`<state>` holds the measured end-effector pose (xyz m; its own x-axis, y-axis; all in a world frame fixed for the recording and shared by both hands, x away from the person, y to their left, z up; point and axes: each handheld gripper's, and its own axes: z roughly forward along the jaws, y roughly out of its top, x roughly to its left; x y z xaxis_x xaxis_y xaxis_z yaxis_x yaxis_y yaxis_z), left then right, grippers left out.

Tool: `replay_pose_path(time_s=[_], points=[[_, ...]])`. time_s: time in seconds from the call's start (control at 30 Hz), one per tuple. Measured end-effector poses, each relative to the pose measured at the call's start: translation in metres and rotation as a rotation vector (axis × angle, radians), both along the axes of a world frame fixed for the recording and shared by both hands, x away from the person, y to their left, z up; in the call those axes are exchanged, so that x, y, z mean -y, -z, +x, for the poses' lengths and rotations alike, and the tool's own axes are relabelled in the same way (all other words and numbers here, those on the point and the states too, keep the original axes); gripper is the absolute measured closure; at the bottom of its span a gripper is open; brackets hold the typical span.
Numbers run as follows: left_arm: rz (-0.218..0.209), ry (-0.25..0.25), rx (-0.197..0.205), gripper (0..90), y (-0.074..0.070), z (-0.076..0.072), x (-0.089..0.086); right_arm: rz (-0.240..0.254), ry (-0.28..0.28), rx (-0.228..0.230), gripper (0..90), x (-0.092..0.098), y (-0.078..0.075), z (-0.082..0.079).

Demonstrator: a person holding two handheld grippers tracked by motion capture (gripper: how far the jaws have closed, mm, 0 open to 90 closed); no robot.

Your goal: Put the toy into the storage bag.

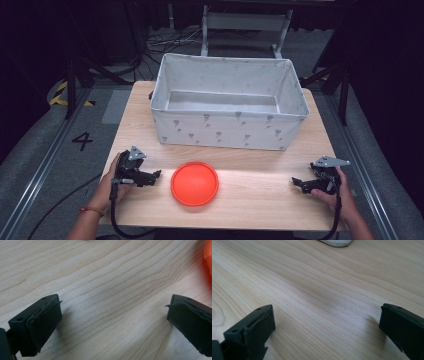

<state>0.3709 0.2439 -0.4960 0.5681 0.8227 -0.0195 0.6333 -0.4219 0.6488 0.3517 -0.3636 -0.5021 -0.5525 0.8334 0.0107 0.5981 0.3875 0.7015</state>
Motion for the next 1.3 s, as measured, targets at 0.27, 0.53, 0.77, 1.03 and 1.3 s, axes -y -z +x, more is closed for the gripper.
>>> replay_pose_path(time_s=[0.27,0.53,0.77,1.03,1.3], points=[[0.000,0.021,0.006,0.4,0.000,-0.003,-0.002,0.000,0.002,0.000,0.3,0.000,0.000,0.000],[0.005,0.012,0.010,0.5,0.000,-0.011,-0.002,0.000,-0.009,-0.001,0.3,0.001,0.000,0.000],[0.005,0.065,0.005,0.1,0.000,-0.007,-0.006,0.000,-0.009,-0.001,1.5,0.002,0.000,-0.001],[0.006,0.065,0.008,0.2,0.000,-0.007,-0.006,0.007,-0.048,0.003,17.0,-0.004,-0.007,-0.005],[0.004,0.067,0.006,0.2,0.000,-0.007,-0.006,0.030,-0.128,0.036,19.3,-0.029,-0.025,-0.012]])
